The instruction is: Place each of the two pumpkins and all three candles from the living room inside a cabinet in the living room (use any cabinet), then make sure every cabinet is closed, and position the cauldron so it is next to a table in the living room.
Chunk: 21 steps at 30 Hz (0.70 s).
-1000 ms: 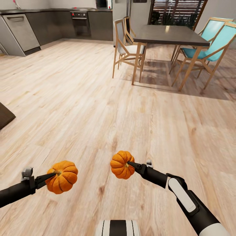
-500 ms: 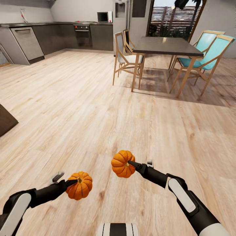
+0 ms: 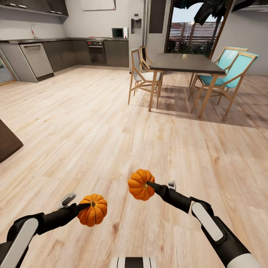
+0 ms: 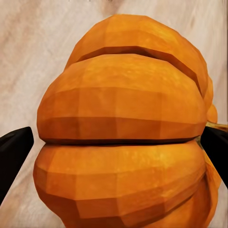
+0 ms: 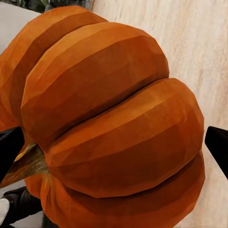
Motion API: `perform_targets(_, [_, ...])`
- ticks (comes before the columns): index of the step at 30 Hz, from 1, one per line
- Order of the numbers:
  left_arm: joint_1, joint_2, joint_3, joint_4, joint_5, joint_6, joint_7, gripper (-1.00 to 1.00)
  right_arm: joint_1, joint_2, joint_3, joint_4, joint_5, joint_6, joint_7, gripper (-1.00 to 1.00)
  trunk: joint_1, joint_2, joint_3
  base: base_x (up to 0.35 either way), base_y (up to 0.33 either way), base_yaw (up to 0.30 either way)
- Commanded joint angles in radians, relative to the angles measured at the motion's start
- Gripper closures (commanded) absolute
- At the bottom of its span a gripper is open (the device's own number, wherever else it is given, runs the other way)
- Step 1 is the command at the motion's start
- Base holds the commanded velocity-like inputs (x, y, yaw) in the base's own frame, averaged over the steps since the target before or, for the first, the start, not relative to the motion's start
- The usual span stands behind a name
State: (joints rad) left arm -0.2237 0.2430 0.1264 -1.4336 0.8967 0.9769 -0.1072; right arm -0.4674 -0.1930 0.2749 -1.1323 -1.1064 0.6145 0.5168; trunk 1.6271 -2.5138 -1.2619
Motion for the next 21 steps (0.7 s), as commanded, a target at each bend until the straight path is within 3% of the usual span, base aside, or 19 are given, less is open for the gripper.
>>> perform_targets(1, [-0.001, 0.000, 0.000, 0.001, -0.009, 0.004, -0.010, 1.00, 0.000, -0.002, 0.001, -0.003, -0.016, 0.005, 0.012, 1.00, -0.001, 0.000, 0.002, 0.000, 0.000, 0.012])
perform_targets(5, [0.000, 0.000, 0.000, 0.002, -0.009, 0.003, -0.012, 1.00, 0.000, -0.003, 0.001, -0.005, -0.035, 0.009, 0.030, 1.00, -0.002, 0.001, 0.014, 0.000, 0.000, 0.078])
perform_targets(16, [0.000, 0.001, 0.000, 0.001, -0.003, 0.004, -0.011, 1.00, 0.000, 0.000, -0.003, 0.012, -0.038, 0.016, 0.032, 1.00, -0.007, 0.004, 0.043, 0.000, 0.000, 0.166])
perform_targets(21, [0.000, 0.001, 0.001, 0.001, -0.001, 0.003, -0.011, 1.00, 0.000, 0.000, -0.003, 0.035, -0.038, 0.015, 0.035, 1.00, -0.007, 0.004, 0.037, 0.000, 0.000, 0.182])
